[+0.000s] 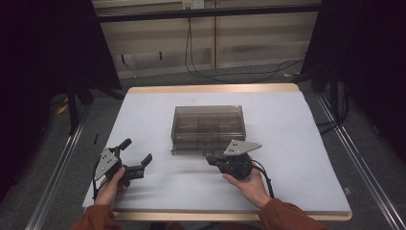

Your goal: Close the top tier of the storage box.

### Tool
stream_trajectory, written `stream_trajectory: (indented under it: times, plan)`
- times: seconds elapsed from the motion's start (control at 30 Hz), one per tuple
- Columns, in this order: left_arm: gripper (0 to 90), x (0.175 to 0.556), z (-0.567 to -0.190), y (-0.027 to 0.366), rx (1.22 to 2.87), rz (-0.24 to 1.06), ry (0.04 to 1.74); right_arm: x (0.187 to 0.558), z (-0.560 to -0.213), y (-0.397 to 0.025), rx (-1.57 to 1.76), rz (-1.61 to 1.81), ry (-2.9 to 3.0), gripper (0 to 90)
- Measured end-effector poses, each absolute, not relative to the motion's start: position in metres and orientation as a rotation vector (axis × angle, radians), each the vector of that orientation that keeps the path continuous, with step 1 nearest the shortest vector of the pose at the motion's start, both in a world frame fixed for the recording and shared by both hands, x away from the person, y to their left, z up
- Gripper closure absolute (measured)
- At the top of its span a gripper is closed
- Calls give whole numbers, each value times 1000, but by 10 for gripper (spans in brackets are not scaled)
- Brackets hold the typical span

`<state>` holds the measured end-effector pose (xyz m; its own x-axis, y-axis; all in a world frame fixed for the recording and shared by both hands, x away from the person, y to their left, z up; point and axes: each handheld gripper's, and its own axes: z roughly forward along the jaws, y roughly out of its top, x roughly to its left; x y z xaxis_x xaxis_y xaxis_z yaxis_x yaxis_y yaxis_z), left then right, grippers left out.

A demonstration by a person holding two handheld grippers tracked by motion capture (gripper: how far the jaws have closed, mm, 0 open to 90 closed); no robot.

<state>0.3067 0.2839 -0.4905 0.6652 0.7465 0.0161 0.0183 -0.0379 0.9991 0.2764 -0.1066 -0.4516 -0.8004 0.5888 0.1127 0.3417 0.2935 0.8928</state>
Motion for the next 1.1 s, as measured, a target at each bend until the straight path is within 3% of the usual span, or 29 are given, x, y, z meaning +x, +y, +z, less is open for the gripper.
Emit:
stream_trajectory:
  times: [1.1]
  plan:
    - [0, 307, -490, 284, 1511, 663, 663, 284, -449, -109, 860, 1507, 2305, 900]
